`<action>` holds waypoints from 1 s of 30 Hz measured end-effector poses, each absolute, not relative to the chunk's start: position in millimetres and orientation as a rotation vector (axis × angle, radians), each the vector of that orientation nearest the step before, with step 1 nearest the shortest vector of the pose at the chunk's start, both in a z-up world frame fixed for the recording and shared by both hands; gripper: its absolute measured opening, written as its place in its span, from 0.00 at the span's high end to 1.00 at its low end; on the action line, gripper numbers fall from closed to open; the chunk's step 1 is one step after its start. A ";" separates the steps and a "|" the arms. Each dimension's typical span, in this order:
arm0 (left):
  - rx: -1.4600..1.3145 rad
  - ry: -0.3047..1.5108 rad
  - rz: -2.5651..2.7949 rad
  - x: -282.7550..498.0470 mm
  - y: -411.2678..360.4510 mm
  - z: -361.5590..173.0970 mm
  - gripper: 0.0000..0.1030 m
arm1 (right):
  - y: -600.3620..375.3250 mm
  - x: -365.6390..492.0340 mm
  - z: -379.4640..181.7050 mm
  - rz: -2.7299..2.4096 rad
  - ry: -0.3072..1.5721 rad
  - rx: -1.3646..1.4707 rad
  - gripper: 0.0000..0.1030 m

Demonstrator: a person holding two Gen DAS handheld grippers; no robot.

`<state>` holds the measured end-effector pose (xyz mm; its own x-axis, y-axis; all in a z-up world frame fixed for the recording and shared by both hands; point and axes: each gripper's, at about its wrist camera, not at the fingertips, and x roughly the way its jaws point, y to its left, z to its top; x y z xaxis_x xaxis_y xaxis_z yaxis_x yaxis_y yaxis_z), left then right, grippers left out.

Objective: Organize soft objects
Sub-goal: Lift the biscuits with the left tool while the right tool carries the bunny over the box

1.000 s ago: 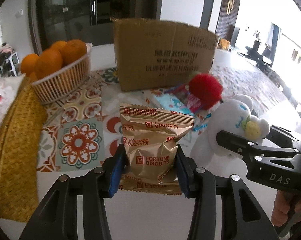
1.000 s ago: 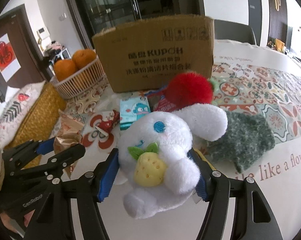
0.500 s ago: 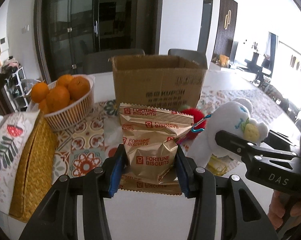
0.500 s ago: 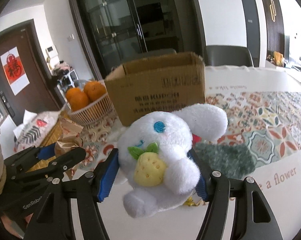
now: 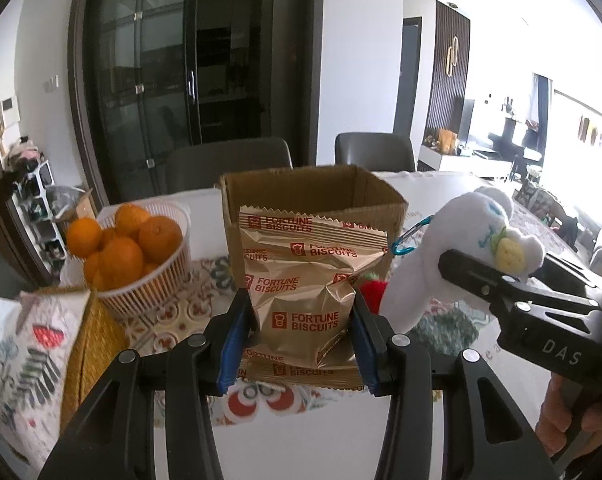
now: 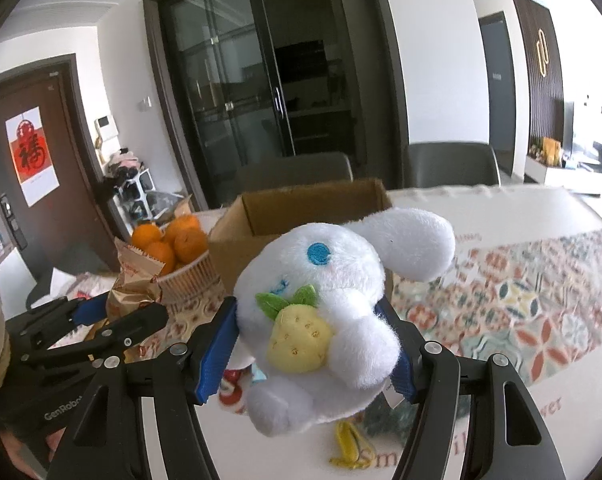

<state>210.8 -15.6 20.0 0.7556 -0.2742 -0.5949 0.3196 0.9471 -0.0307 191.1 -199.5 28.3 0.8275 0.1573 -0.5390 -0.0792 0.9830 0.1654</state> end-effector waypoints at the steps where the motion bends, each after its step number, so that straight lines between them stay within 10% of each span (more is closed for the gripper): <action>1: 0.076 0.634 -0.324 213.6 -16.2 23.5 0.55 | -199.5 192.1 31.2 0.123 0.579 0.135 0.35; 30: 0.105 0.717 -0.347 289.8 -29.2 74.3 0.55 | -210.4 265.8 91.7 0.117 0.614 0.120 0.35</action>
<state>289.8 -29.2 74.3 0.6993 -0.2747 -0.6599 0.3462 0.9379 -0.0235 265.8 -210.4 91.7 0.8113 0.1451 -0.5663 -0.0739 0.9864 0.1469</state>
